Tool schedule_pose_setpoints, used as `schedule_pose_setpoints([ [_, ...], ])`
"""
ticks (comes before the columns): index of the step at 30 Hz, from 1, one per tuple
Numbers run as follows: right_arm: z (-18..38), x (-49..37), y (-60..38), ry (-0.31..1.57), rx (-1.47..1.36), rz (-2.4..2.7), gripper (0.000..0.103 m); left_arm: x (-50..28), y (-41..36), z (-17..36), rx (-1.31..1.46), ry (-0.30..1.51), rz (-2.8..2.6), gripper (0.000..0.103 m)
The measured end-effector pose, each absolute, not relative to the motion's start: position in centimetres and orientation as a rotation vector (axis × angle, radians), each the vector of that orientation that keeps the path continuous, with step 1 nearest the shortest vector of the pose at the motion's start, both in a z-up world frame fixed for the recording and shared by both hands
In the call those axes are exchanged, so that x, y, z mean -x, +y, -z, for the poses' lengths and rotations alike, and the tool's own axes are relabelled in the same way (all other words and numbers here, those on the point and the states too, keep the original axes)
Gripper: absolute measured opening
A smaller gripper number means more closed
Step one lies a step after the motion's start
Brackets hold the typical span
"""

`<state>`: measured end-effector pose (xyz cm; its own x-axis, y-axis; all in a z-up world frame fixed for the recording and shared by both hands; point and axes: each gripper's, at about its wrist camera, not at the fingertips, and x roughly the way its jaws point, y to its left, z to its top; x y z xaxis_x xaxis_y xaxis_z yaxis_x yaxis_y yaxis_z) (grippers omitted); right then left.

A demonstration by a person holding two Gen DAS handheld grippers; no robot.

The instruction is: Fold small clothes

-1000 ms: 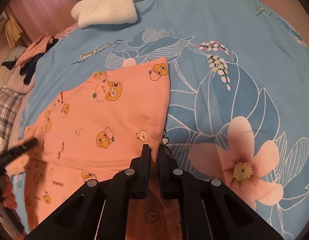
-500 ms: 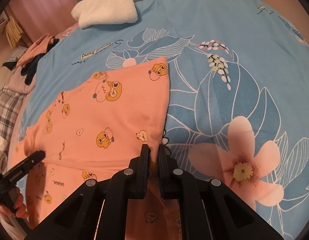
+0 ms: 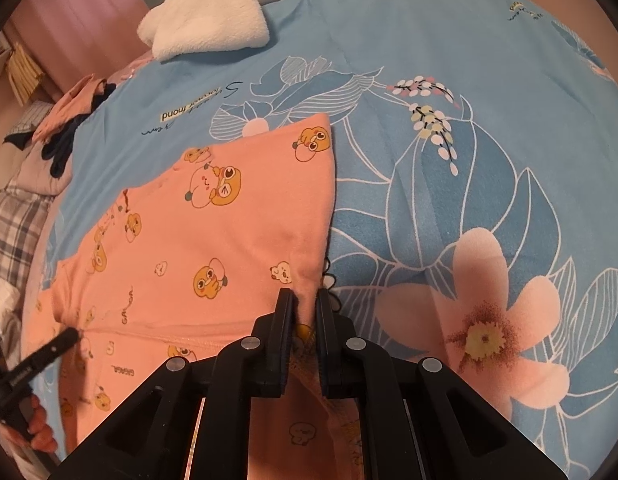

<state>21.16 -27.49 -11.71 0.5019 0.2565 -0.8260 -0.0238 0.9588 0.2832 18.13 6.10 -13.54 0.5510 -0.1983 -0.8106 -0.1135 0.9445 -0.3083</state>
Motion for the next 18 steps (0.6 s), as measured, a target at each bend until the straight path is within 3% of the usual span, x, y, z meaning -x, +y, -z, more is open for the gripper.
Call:
schedule_pose_setpoints([
  [2, 11.4, -21.1, -27.5, 1.041, -0.245, -0.159, 0.010, -17.6, 6.6, 12.3, 0.341, 0.962, 0.042, 0.039],
  [3, 11.1, -20.9, -27.6, 1.037, -0.244, -0.142, 0.017, -17.4, 6.8, 11.8, 0.341, 0.945, 0.037, 0.047],
  [4, 10.7, -20.6, -27.6, 1.024, -0.242, -0.117, 0.033, -16.9, 7.2, 10.9, 0.346, 0.920, 0.029, 0.053],
  [5, 10.3, -20.4, -27.7, 1.011, -0.239, -0.100, 0.044, -16.6, 7.5, 10.3, 0.350, 0.900, 0.024, 0.064],
  [6, 9.7, -20.0, -27.6, 0.987, -0.232, -0.086, 0.061, -16.3, 7.8, 9.8, 0.356, 0.881, 0.018, 0.073],
  [7, 9.1, -19.5, -27.6, 0.965, -0.228, -0.084, 0.069, -15.8, 8.3, 9.1, 0.364, 0.855, 0.006, 0.077],
  [9, 7.9, -18.8, -27.5, 0.933, -0.227, -0.092, 0.070, -15.3, 8.9, 8.4, 0.380, 0.827, -0.010, 0.090],
  [11, 6.8, -18.0, -27.4, 0.906, -0.239, -0.102, 0.073, -14.4, 9.7, 7.9, 0.404, 0.800, -0.018, 0.094],
  [13, 5.8, -17.3, -27.1, 0.875, -0.242, -0.119, 0.083, -13.8, 10.4, 7.6, 0.414, 0.785, -0.040, 0.095],
  [18, 3.3, -15.5, -25.8, 0.791, -0.180, -0.127, 0.088, -12.1, 12.2, 6.6, 0.426, 0.769, -0.102, 0.096],
])
